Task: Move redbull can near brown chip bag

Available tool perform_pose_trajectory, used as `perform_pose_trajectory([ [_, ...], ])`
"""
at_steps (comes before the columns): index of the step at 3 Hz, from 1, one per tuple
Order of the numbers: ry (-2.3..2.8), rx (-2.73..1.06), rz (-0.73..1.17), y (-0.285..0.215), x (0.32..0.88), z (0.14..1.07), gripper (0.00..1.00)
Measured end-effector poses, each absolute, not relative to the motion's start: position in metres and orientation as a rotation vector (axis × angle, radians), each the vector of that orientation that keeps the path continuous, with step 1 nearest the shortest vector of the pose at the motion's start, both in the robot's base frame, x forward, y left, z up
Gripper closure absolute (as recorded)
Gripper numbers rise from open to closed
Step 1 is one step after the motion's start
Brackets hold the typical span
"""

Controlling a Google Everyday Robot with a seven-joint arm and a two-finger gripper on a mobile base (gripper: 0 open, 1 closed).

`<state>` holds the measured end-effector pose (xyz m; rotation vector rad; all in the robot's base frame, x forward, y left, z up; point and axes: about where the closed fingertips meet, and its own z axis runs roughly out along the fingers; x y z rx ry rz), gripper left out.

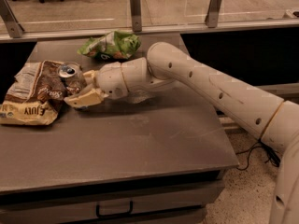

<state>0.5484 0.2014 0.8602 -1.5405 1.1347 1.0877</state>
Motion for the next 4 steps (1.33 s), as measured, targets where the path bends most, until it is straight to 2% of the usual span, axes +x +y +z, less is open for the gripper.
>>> perform_pose_trajectory([
  [1, 1.152, -1.552, 1.060, 0.201, 0.548, 0.860, 0.13],
  [2, 1.210, -1.537, 0.994, 0.185, 0.552, 0.864, 0.00],
  [3, 1.291, -1.493, 0.863, 0.142, 0.563, 0.883, 0.00],
  [4, 1.386, -1.412, 0.703, 0.073, 0.570, 0.918, 0.00],
])
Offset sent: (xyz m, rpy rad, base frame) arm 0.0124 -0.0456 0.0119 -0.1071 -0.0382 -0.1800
